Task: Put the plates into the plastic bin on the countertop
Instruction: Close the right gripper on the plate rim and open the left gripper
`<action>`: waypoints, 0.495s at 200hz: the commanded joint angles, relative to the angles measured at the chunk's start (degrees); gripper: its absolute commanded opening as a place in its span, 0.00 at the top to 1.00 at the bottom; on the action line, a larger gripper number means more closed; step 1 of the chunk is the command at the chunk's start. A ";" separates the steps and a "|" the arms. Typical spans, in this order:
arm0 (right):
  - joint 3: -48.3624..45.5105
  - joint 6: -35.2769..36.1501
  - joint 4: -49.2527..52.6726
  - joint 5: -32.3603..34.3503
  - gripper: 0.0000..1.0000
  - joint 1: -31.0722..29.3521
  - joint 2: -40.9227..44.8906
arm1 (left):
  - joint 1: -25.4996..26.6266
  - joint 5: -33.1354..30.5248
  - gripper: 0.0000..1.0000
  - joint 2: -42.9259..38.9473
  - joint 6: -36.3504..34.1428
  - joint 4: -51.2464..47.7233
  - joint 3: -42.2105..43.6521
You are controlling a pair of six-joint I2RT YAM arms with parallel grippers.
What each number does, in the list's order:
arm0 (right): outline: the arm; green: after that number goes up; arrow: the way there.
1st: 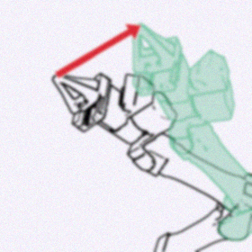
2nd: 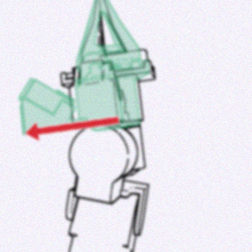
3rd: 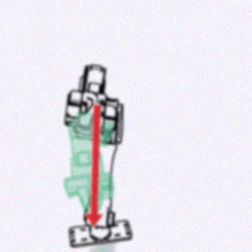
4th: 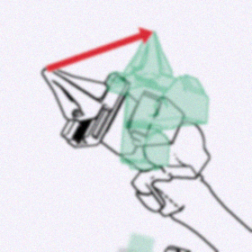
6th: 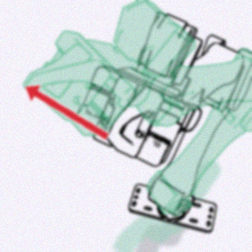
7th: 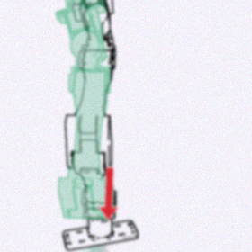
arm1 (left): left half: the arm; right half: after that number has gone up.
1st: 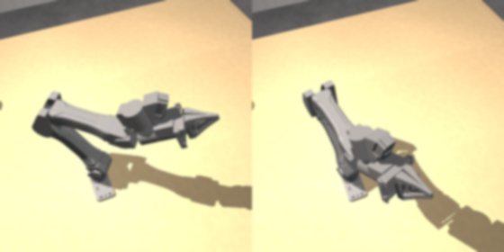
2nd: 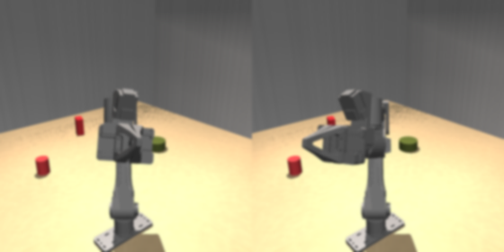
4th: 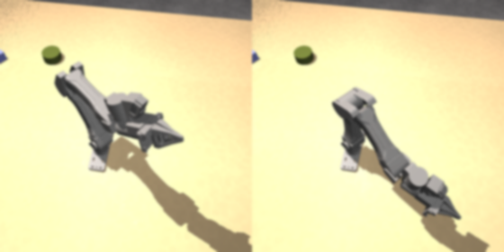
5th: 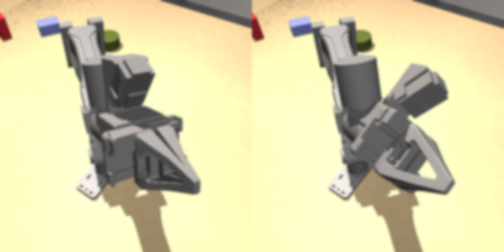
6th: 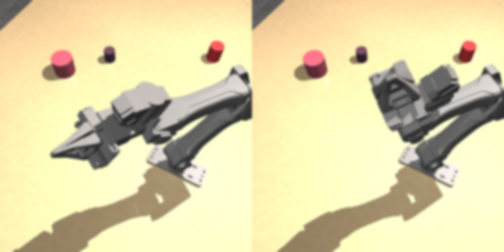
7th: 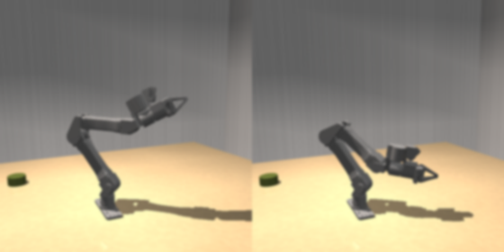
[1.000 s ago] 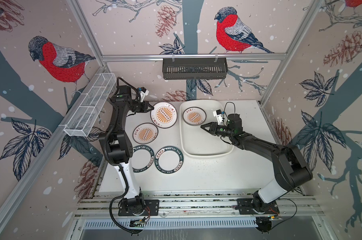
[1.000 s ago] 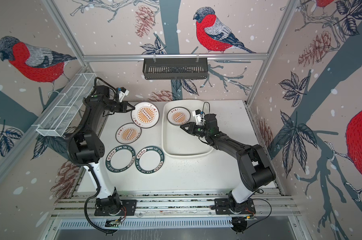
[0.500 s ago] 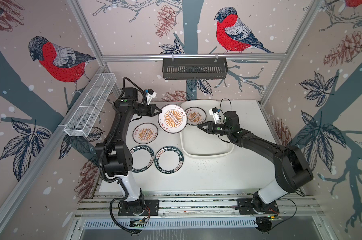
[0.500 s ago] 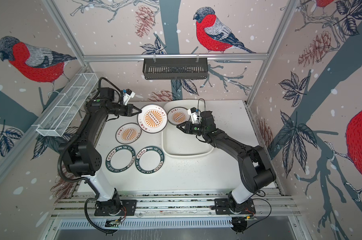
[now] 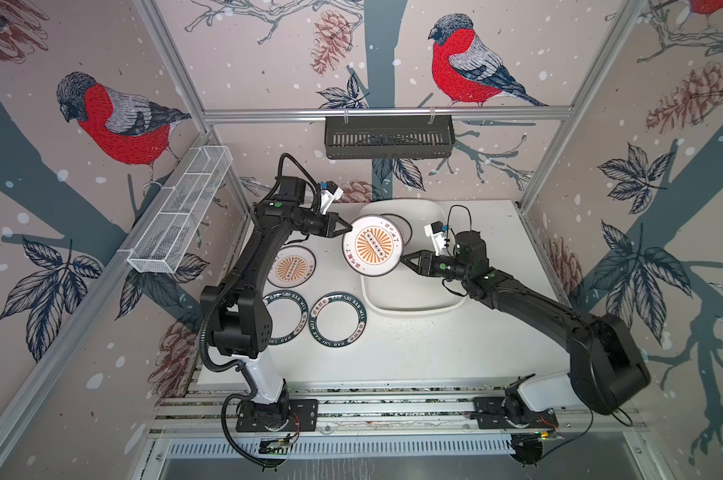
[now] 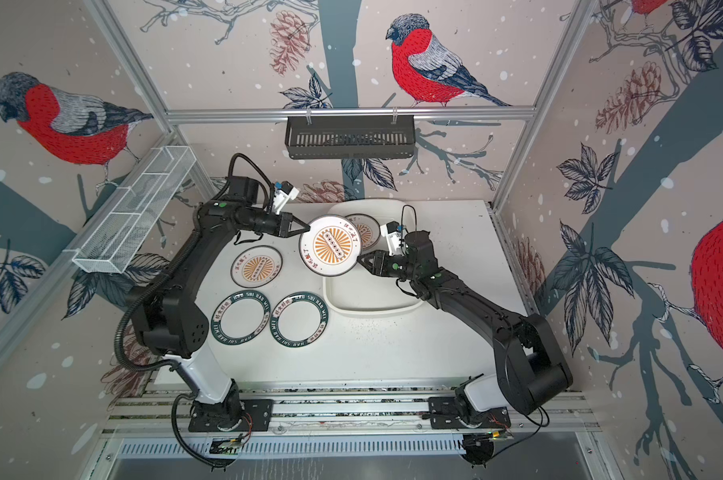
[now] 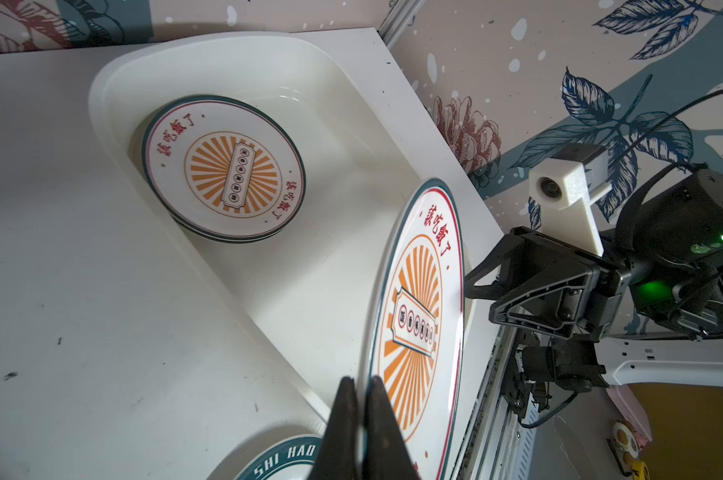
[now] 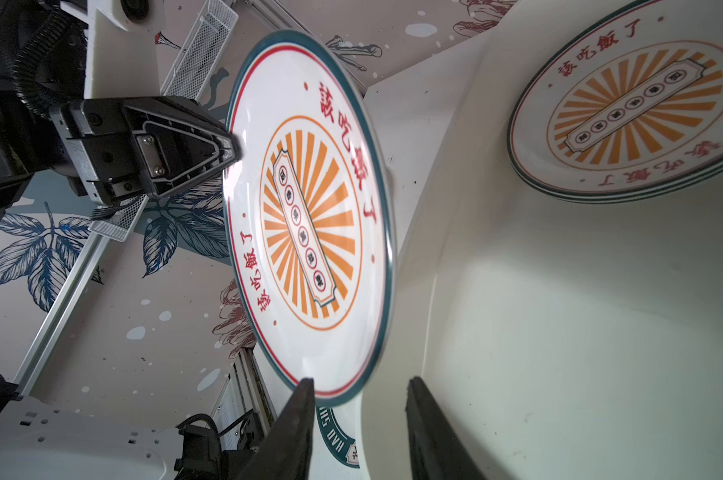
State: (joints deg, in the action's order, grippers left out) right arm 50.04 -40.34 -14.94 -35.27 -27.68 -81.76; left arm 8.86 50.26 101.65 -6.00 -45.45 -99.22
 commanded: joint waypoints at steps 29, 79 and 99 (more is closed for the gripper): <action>-2.02 0.02 -1.39 3.19 0.65 -0.42 2.64 | 3.27 1.15 1.00 -1.46 0.11 1.91 0.93; -4.54 -1.63 -4.06 2.19 0.76 -0.28 4.59 | 3.53 1.74 1.00 -1.91 0.71 2.64 1.92; -4.72 -2.18 -5.05 1.47 0.79 -0.31 4.38 | 3.55 2.60 1.00 -1.99 0.81 2.74 2.18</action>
State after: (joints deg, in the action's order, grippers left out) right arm 45.43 -41.85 -16.16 -32.82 -28.01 -77.52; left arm 12.32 49.93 100.42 -5.85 -45.17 -97.25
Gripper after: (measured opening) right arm 0.230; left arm 0.077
